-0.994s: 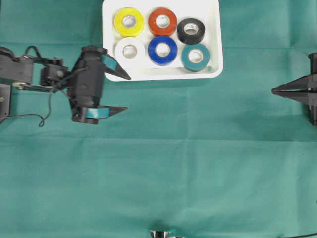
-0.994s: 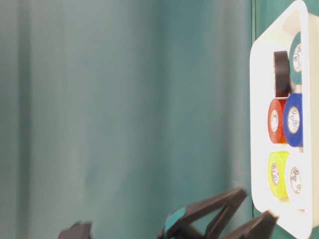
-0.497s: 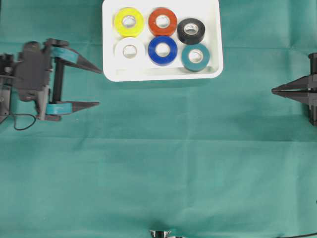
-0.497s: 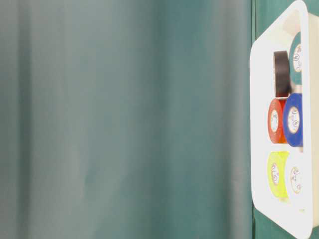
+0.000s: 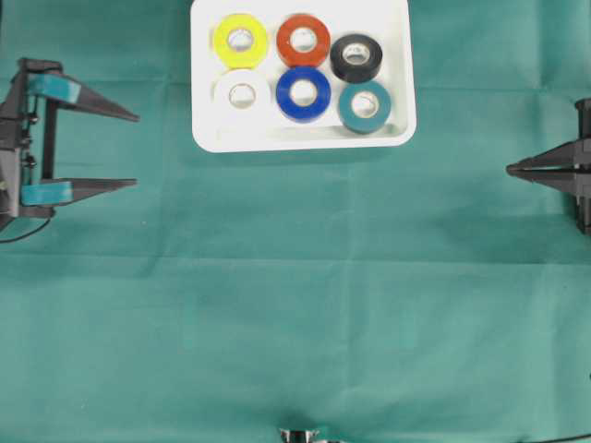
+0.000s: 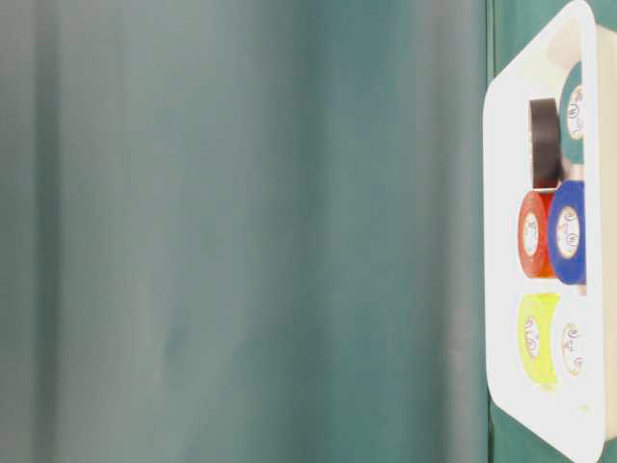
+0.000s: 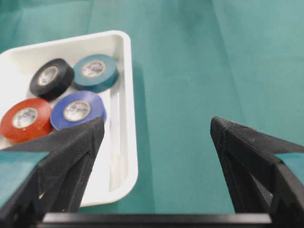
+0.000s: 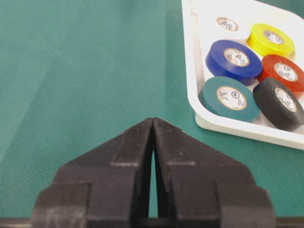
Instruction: Put the tape into the white case with the left arm.
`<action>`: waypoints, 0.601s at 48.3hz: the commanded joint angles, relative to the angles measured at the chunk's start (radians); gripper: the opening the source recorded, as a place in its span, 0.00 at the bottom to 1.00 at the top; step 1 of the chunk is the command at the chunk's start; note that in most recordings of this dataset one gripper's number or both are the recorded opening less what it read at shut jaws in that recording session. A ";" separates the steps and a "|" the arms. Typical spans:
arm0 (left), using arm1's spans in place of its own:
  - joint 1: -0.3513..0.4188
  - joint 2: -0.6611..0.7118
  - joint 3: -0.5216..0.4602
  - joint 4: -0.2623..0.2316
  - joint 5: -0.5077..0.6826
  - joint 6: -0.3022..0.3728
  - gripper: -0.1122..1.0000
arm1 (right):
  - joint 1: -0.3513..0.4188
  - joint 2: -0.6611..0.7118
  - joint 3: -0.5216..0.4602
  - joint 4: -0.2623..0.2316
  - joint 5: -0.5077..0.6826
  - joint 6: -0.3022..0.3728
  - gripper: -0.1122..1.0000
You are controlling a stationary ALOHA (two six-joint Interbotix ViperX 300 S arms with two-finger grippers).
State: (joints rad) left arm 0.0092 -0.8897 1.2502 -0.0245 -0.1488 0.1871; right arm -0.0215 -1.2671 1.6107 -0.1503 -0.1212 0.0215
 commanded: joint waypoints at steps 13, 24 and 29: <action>0.043 -0.173 0.057 -0.003 0.054 -0.063 0.97 | -0.002 0.017 -0.006 -0.003 -0.011 -0.002 0.02; 0.043 -0.199 0.089 0.000 0.060 -0.054 0.97 | -0.002 0.017 -0.006 -0.003 -0.011 -0.002 0.02; 0.043 -0.202 0.103 0.002 0.057 -0.043 0.97 | -0.002 0.017 -0.006 -0.003 -0.011 -0.002 0.02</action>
State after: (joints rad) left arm 0.0491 -1.0953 1.3560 -0.0245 -0.0828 0.1396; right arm -0.0215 -1.2671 1.6107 -0.1503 -0.1212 0.0199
